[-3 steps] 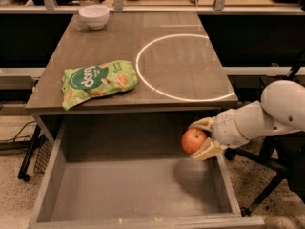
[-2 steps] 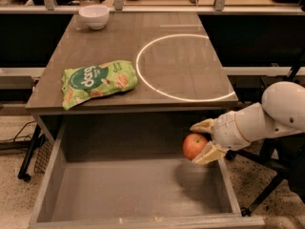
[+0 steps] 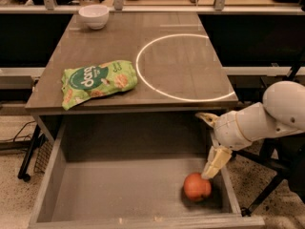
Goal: Place apple into top drawer
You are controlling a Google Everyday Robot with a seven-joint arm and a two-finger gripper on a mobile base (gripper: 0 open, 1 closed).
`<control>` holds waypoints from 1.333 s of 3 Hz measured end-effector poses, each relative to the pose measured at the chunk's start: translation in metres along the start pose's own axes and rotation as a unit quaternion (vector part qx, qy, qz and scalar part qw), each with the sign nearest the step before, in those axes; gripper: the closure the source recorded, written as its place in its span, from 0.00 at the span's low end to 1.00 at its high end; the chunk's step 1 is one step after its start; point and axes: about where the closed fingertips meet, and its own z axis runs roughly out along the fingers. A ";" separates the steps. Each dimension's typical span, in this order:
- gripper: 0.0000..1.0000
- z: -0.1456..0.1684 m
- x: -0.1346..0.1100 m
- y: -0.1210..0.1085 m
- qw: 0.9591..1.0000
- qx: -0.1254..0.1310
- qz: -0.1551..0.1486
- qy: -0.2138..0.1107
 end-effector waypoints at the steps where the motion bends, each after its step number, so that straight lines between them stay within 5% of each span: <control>1: 0.03 -0.019 0.016 0.002 0.999 0.007 0.018 0.025; 2: 0.14 -0.072 0.051 0.008 0.994 0.021 0.053 0.096; 3: 0.40 -0.128 0.061 0.003 0.985 0.059 0.057 0.152; 4: 0.23 -0.196 0.019 -0.037 0.972 0.136 0.005 0.189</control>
Offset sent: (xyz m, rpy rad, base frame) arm -0.0268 -0.1239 0.0267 -0.2480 0.0888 -0.1916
